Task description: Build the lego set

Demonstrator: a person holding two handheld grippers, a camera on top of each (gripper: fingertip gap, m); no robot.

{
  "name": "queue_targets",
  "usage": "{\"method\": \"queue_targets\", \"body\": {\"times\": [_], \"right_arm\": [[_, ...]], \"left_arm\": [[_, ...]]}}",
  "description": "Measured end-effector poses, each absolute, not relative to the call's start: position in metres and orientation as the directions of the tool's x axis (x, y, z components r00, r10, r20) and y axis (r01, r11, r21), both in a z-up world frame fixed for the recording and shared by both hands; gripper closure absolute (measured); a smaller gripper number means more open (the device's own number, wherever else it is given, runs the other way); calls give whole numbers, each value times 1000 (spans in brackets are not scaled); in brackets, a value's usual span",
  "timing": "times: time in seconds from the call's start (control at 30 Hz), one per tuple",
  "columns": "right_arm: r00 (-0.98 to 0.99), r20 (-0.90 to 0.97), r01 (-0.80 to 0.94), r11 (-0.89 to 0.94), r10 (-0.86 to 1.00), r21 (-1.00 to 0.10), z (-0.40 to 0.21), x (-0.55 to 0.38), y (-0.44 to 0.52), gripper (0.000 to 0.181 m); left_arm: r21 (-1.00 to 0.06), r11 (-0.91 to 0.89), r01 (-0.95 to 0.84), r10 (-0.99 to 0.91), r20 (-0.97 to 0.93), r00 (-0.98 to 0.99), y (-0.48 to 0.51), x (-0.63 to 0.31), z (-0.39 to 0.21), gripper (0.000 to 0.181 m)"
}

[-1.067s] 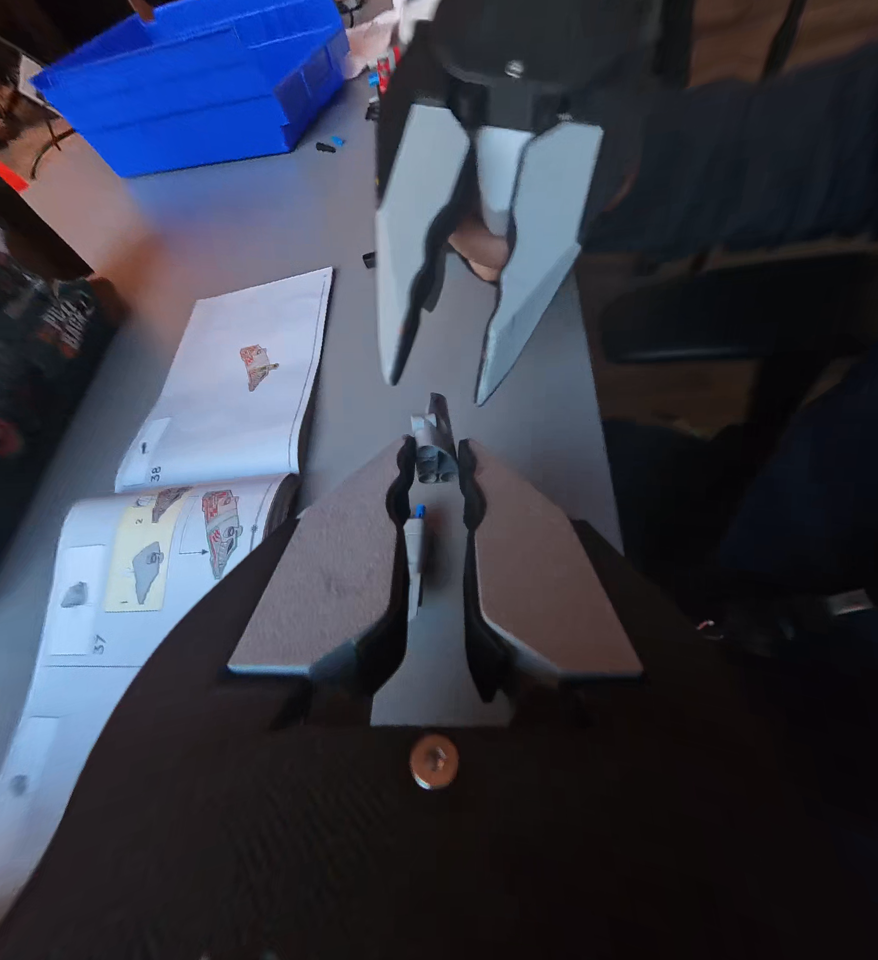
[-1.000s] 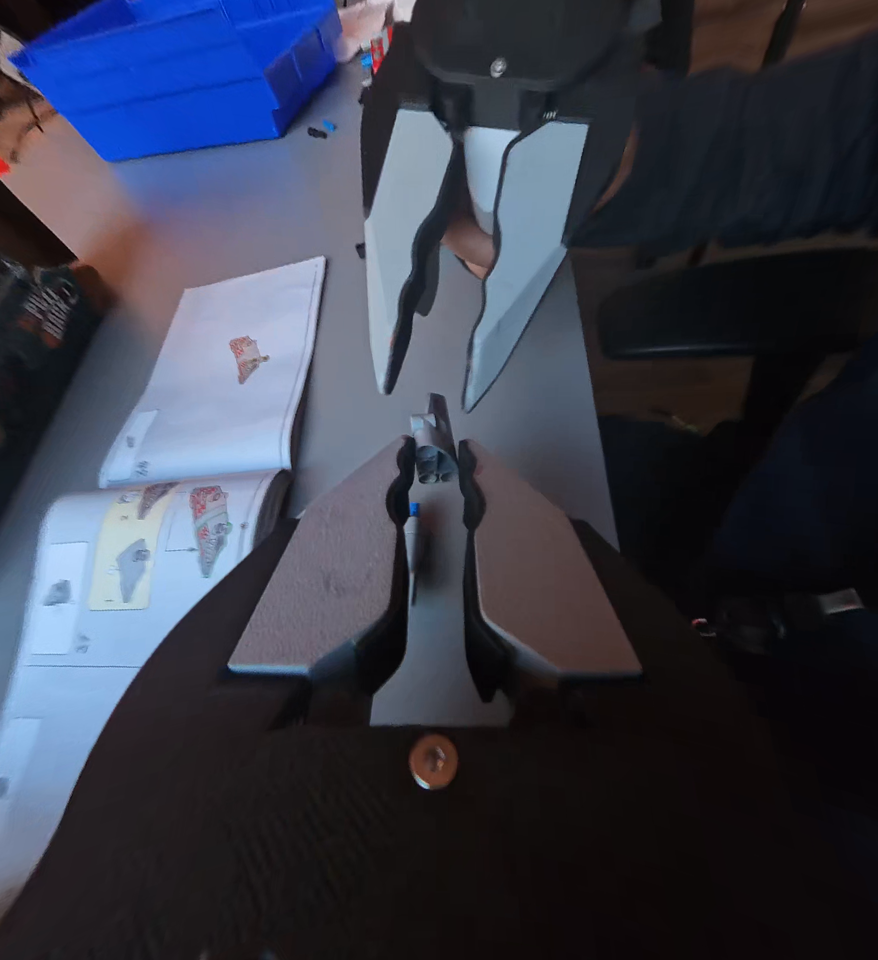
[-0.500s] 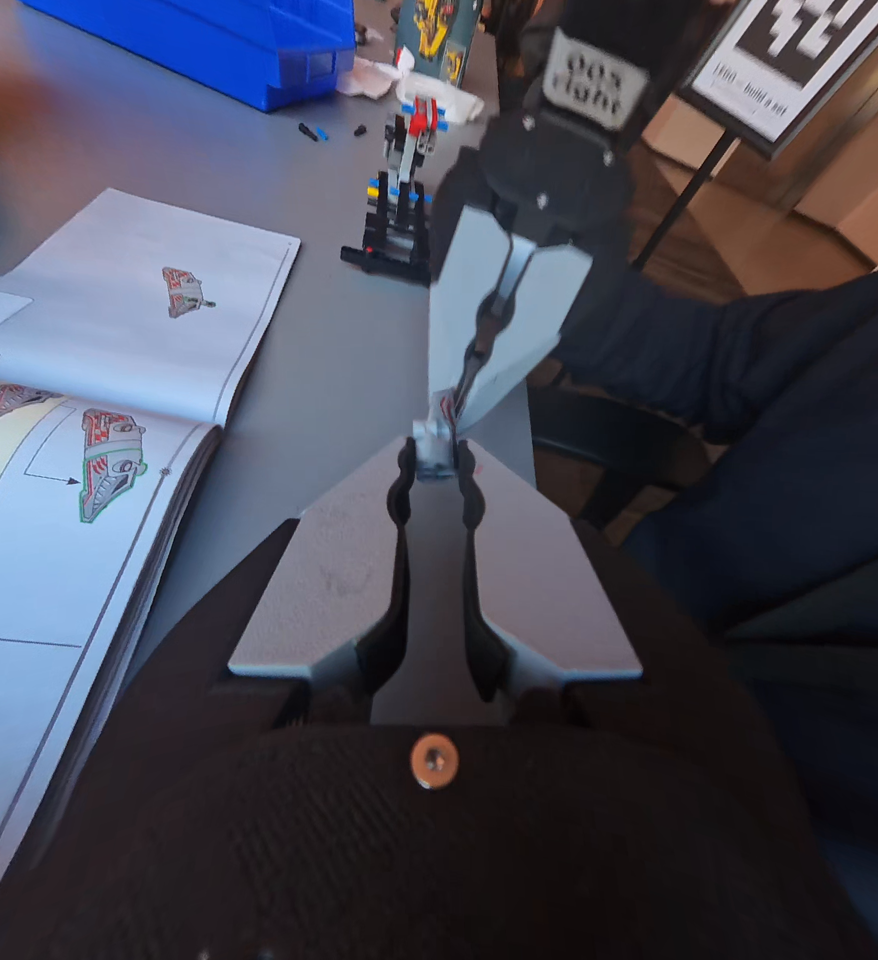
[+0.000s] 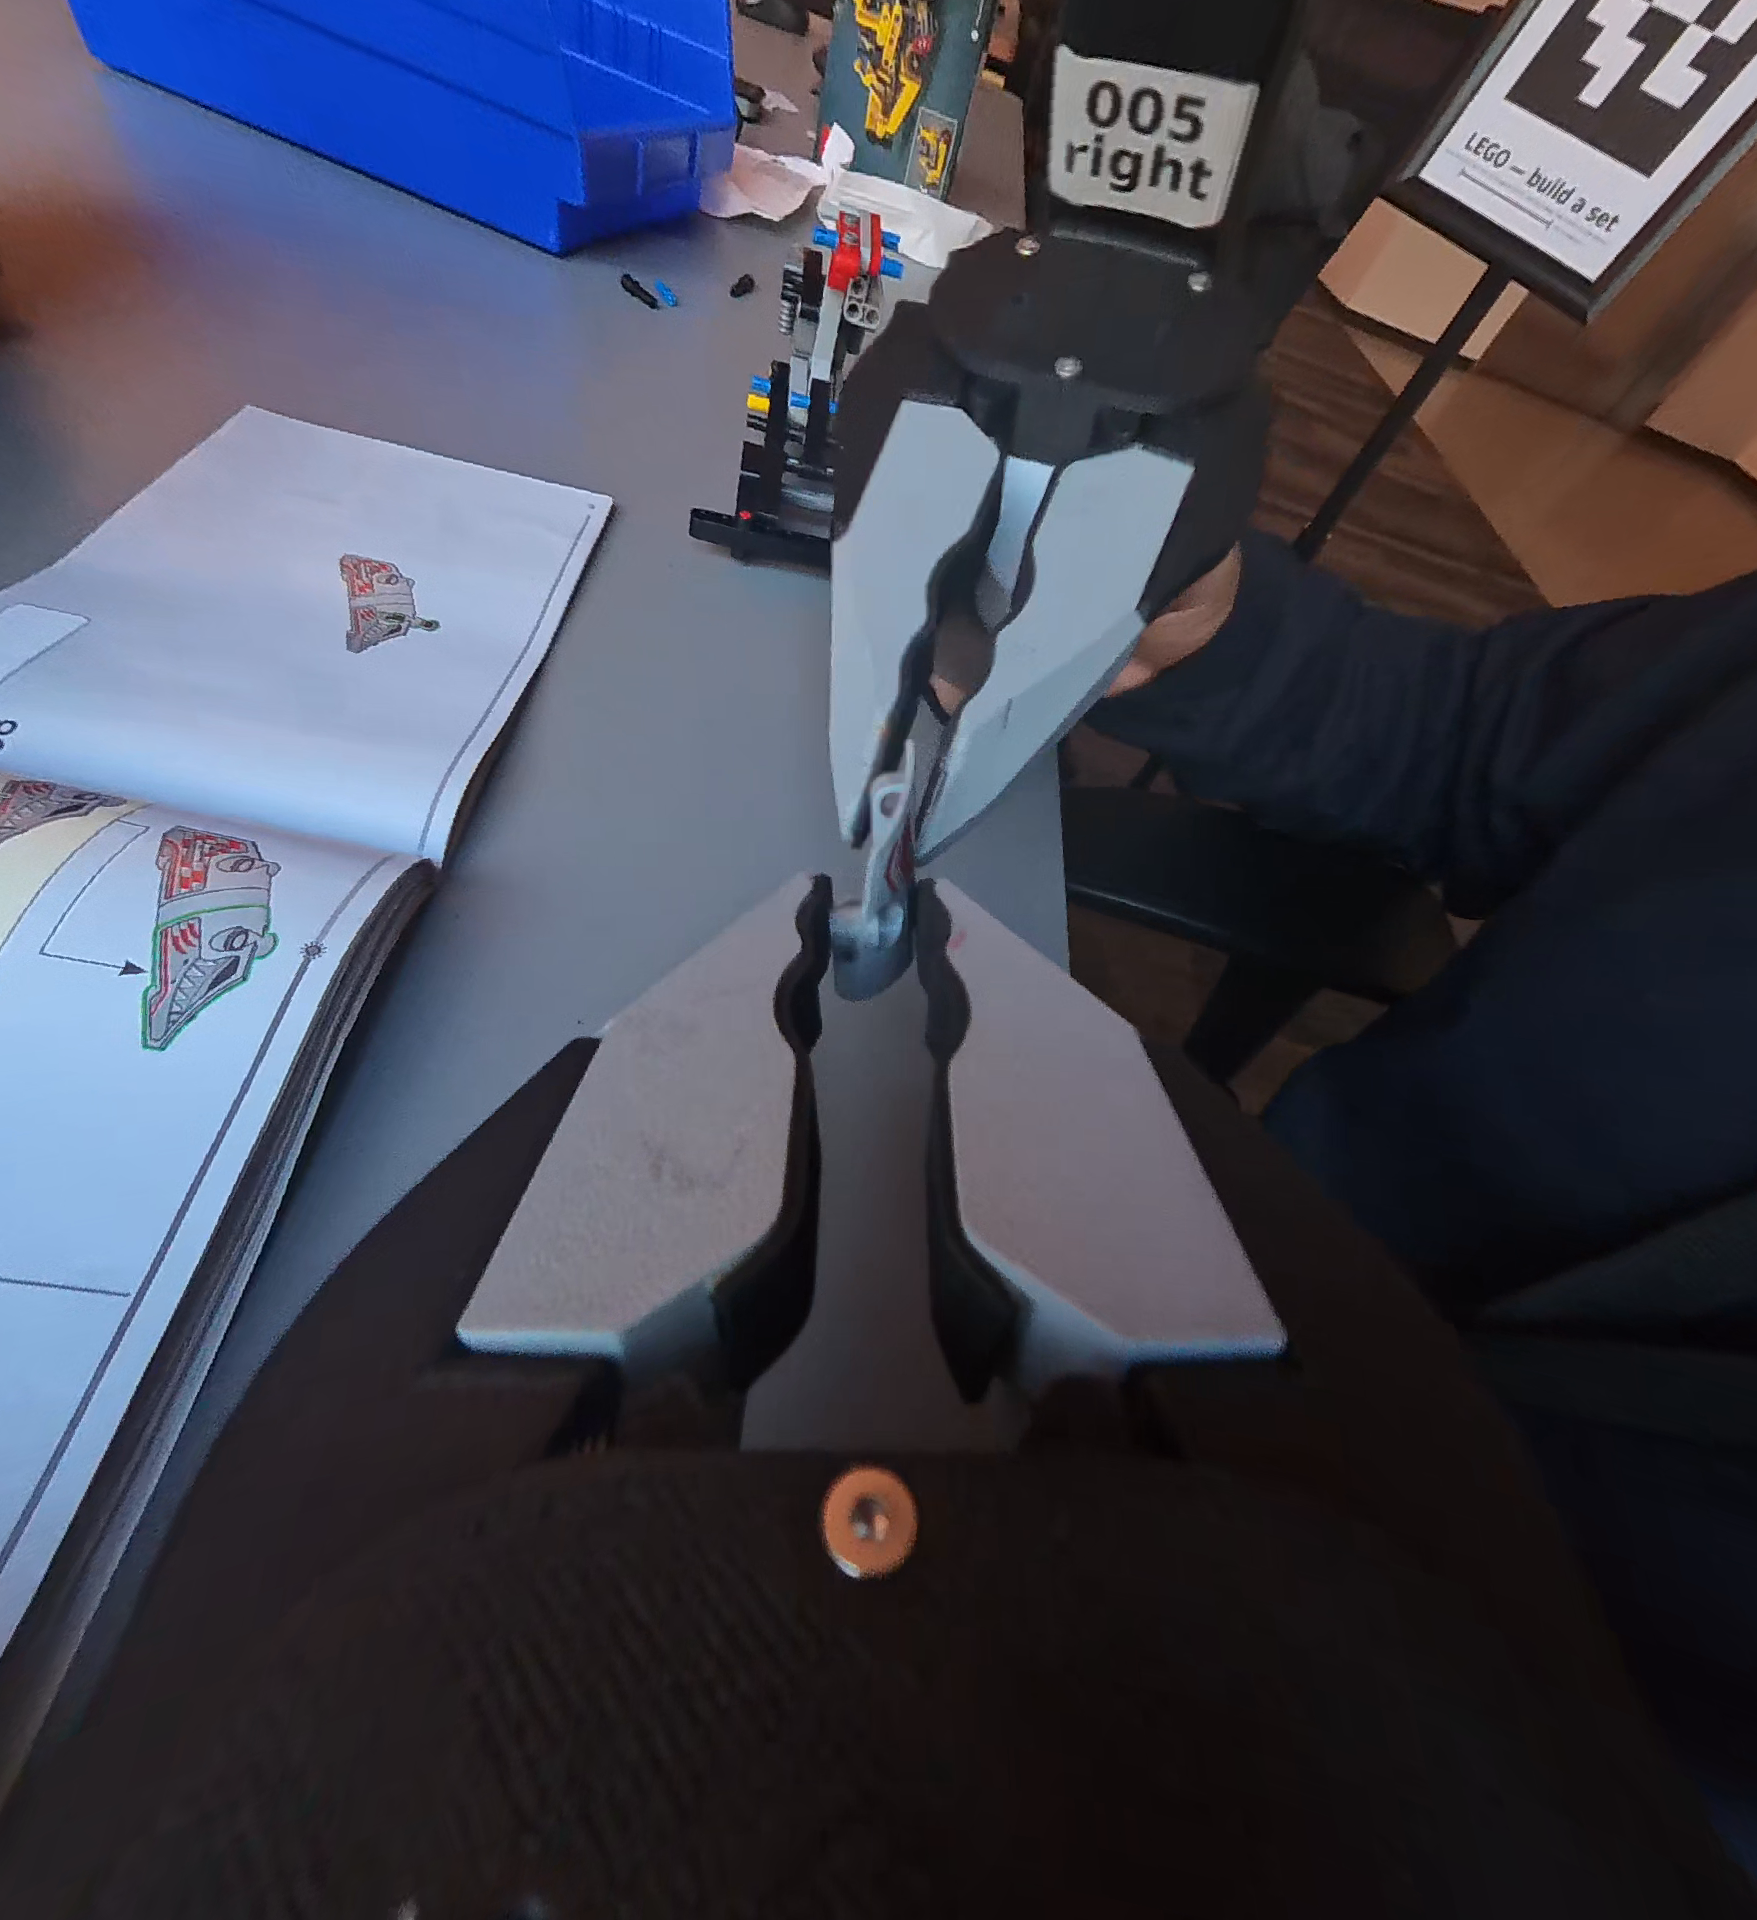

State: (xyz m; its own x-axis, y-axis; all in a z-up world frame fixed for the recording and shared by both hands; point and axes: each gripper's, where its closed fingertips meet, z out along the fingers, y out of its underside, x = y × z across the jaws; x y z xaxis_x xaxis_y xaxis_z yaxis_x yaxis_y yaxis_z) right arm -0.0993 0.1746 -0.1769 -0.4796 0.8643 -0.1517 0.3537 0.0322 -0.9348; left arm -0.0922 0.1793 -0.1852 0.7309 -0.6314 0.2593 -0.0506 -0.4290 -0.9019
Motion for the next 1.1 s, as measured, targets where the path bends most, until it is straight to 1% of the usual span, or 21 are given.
{"method": "queue_targets", "body": {"times": [0.2,0.47,0.5,0.57,0.6,0.67,0.77,0.83,0.9,1.0,1.03,1.07,1.1], "right_arm": [[-489,-257,356,-77,834,-931,-170,-103,174,176],[-488,-315,390,-119,814,-913,-170,-104,174,177],[-489,-331,406,-125,807,-905,-171,-103,175,177],[-484,-365,452,-130,795,-882,-173,-98,179,177],[-467,-385,495,-125,796,-860,-177,-95,184,177],[-435,-446,614,-104,782,-782,-187,-84,195,177],[-387,-555,796,-38,736,-604,-200,-69,205,177],[-371,-589,878,63,718,-475,-210,-65,205,177],[-359,-589,918,162,724,-361,-222,-68,205,176],[-402,-610,916,298,683,-269,-227,-77,195,176],[-422,-572,907,337,703,-255,-231,-83,197,176],[-450,-503,893,378,738,-245,-238,-90,204,181],[-477,-427,879,411,768,-243,-244,-97,211,181]], "left_arm": [[-896,-442,-44,-623,271,734,182,-92,-186,168],[-883,-467,-34,-624,302,721,182,-89,-187,168],[-876,-481,-42,-626,309,716,182,-88,-189,168],[-858,-507,-77,-621,302,723,180,-89,-196,160],[-857,-508,-90,-616,288,733,180,-91,-198,157],[-866,-488,-110,-625,259,737,178,-93,-197,157],[-854,-497,-154,-625,229,747,177,-94,-203,158],[-848,-498,-182,-630,210,747,178,-91,-206,159],[-844,-494,-208,-632,184,753,180,-88,-208,160],[-839,-490,-236,-633,156,758,178,-86,-211,161],[-839,-490,-239,-631,152,761,176,-86,-211,161],[-838,-489,-240,-628,147,764,174,-88,-211,161],[-838,-490,-243,-625,143,768,172,-90,-212,161]]}}
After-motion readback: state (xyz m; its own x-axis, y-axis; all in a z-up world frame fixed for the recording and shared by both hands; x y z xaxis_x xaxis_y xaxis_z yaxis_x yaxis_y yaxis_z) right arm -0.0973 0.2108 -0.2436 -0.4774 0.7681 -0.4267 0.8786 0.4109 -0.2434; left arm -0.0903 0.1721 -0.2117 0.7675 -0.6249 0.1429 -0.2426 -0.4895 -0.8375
